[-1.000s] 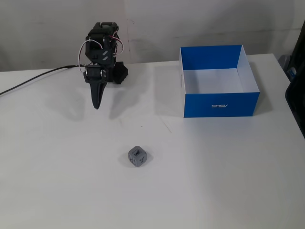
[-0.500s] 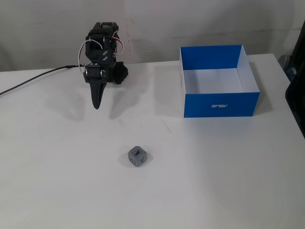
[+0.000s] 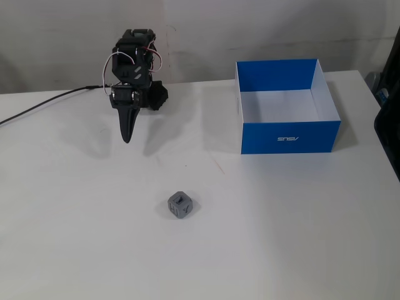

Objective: Grasp the gray block and put it in the box.

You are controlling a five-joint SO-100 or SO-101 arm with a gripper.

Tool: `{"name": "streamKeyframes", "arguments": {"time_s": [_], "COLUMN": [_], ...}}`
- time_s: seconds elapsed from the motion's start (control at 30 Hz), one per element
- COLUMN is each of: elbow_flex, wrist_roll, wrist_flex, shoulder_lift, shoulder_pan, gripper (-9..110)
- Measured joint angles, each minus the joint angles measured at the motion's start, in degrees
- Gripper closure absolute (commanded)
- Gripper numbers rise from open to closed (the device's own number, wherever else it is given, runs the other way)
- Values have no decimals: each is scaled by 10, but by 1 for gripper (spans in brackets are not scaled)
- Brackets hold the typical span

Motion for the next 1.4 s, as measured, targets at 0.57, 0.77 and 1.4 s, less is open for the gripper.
{"name": "streamKeyframes", "arguments": {"time_s": [0.57,0.77,1.4], "elbow_flex": [0,0,-135], "wrist_roll": [-2,-2,3], "wrist_flex": [0,-1,24], "shoulder_lift": [0,0,-212], "shoulder_pan": [8,8,57], "gripper": [100,98,100]}}
